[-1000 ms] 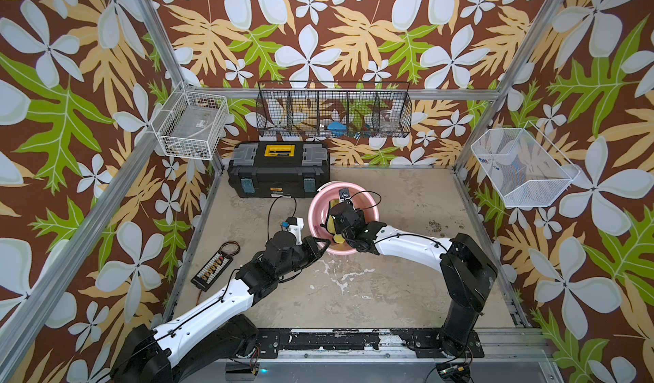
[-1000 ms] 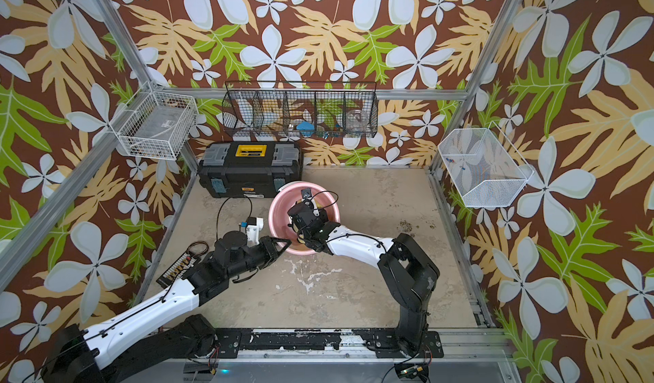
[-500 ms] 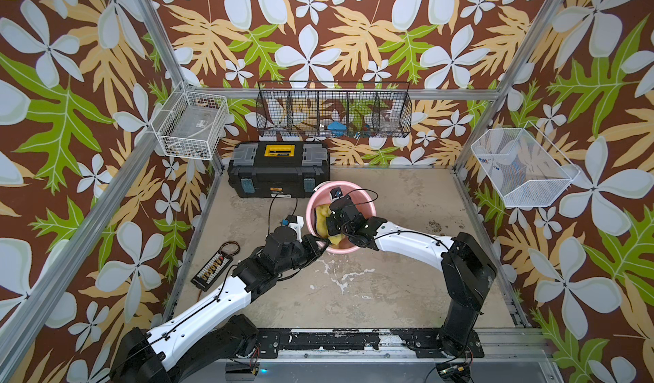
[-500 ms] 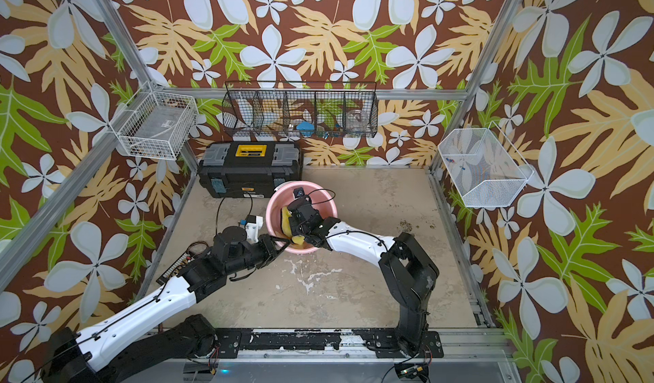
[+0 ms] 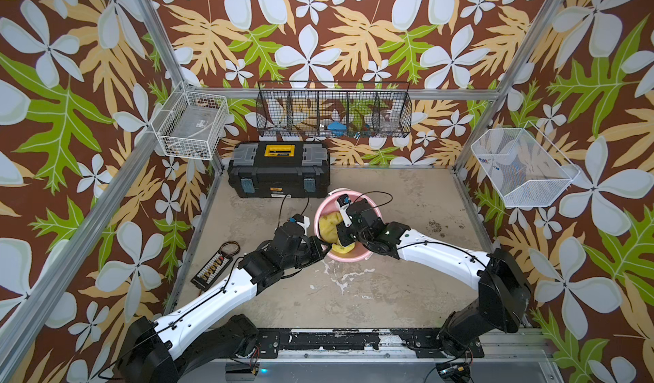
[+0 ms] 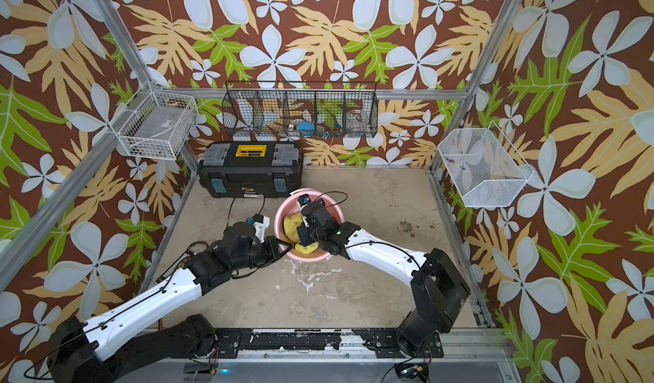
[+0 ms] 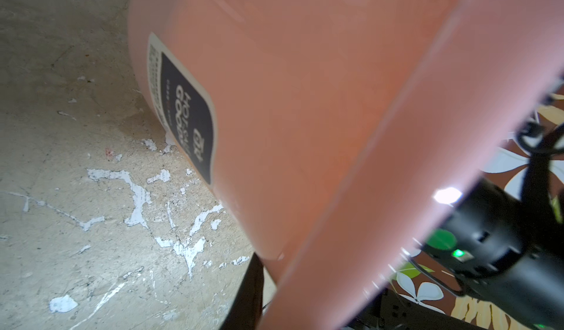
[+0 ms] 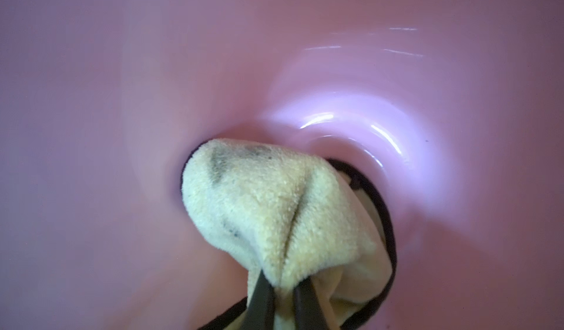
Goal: Wipe the inside of the bucket with a cloth
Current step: Wipe the dirt from the inside of the bucket.
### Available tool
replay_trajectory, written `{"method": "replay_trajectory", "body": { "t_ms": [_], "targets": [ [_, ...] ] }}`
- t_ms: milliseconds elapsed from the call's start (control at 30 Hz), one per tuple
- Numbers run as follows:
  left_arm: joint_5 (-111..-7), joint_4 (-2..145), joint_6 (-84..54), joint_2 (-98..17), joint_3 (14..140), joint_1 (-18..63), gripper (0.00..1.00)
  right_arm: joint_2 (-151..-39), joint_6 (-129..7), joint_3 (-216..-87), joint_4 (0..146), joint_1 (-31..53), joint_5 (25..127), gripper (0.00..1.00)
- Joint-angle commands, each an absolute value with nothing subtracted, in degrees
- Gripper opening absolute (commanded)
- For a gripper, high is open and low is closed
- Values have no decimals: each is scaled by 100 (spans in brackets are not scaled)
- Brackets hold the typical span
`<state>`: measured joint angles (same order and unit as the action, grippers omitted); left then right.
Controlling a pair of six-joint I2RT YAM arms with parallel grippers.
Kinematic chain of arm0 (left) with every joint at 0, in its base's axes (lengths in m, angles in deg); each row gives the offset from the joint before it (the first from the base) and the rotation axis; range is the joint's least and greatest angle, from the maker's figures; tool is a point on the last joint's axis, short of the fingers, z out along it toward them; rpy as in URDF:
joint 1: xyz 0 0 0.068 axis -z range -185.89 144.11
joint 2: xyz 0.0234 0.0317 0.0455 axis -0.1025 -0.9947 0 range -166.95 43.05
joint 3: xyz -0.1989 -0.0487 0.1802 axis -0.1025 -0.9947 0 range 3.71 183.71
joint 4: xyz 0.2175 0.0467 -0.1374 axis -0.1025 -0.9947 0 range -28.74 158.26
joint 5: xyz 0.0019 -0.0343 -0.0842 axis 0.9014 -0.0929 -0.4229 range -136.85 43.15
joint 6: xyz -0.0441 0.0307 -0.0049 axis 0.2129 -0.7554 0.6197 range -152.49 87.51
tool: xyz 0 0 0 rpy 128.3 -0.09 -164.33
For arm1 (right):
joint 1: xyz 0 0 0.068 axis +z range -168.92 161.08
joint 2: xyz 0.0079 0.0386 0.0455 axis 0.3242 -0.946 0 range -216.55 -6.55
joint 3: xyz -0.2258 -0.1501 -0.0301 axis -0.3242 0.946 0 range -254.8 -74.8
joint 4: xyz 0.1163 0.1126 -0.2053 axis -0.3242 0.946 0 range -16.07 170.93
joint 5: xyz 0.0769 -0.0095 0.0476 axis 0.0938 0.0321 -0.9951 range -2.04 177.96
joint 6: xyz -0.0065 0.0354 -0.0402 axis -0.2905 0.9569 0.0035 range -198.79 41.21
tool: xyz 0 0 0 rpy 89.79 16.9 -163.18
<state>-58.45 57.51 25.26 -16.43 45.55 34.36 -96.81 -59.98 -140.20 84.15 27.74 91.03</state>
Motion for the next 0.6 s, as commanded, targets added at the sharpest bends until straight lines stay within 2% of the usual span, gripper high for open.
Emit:
{"method": "replay_trajectory", "body": {
  "t_ms": [0,200,433,567],
  "targets": [
    [-5649,5789,2205,-1733,4713,3437,0,-9427,-6054,-13901,8530,2781,8578,0],
    [-5460,5562,1942,-1941,5006,3379,0,-8545,-6159,-13392,8753,2778,8558,0],
    [-5632,5474,1900,-2047,5113,3314,0,-7386,-6216,-13067,8847,2776,9990,0],
    [-5829,5446,1966,-2051,5064,3314,0,-7605,-6389,-13394,8807,2775,10647,0]
  ]
}}
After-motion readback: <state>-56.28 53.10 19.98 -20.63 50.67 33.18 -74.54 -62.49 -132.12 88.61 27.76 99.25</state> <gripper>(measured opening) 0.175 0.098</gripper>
